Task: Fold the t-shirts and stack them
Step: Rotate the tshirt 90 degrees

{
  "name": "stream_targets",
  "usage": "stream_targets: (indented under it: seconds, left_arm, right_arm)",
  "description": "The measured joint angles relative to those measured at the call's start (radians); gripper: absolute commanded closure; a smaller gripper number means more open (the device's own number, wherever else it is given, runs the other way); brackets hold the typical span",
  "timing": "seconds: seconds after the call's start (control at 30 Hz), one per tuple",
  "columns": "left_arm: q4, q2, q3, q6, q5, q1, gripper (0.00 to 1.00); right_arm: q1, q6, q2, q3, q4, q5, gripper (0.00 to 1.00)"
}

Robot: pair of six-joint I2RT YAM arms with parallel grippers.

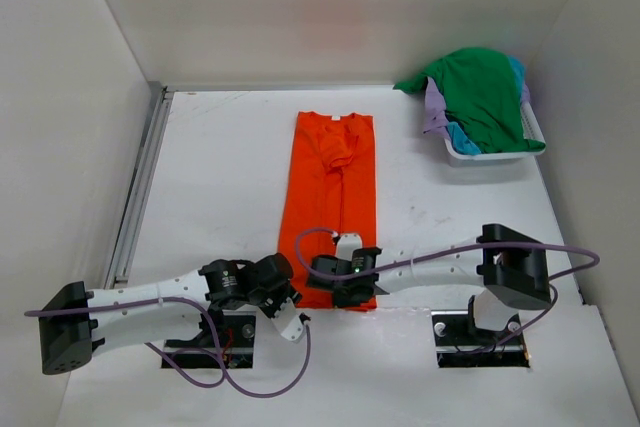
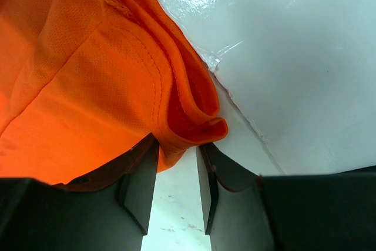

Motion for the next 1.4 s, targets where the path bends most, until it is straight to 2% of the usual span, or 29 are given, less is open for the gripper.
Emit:
stream_targets:
  seconds: [0.03, 0.2, 0.37, 0.43, 0.57, 0.73, 0.87, 1.07, 1.2, 1.4]
  left_arm:
    - [0.0, 0.0, 0.0, 0.0, 0.0, 0.0, 0.69]
    - [0.0, 0.0, 0.0, 0.0, 0.0, 0.0, 0.69]
    - [0.001, 0.0, 0.0, -0.002, -0.001, 0.0, 0.69]
    - [0.001, 0.0, 0.0, -0.002, -0.001, 0.0, 0.69]
    - [0.001, 0.0, 0.0, -0.003, 0.0, 0.001, 0.69]
    - [0.001, 0.0, 0.0, -0.003, 0.0, 0.001, 0.69]
    - [0.001, 0.0, 0.0, -0.003, 0.0, 0.001, 0.69]
    - [0.001, 0.0, 0.0, -0.003, 0.0, 0.001, 0.69]
    - [-0.002, -0.005, 0.0, -0.003, 0.0, 0.001, 0.69]
    - [-0.005, -0.005, 0.0, -0.003, 0.0, 0.001, 0.69]
  right_arm:
    - [0.005, -0.001, 0.0, 0.0, 0.0, 0.0, 0.85]
    - [0.006, -0.011, 0.0, 0.006, -0.006, 0.005, 0.63]
    - [0.006, -0.012, 0.0, 0.039, -0.019, 0.025, 0.59]
    - [0.006, -0.013, 0.0, 0.048, -0.019, 0.03, 0.61]
    - [0.006, -0.019, 0.028, 0.059, -0.019, 0.031, 0.71]
    - [0.006, -0.026, 0.071, 0.059, -0.019, 0.03, 0.75]
    - [0.006, -0.031, 0.073, 0.058, -0.019, 0.03, 0.86]
    - [0.006, -0.03, 0.073, 0.058, -0.019, 0.031, 0.87]
    - [0.006, -0.029, 0.07, 0.053, -0.019, 0.031, 0.94]
    - [0.006, -0.021, 0.061, 0.048, -0.021, 0.031, 0.98]
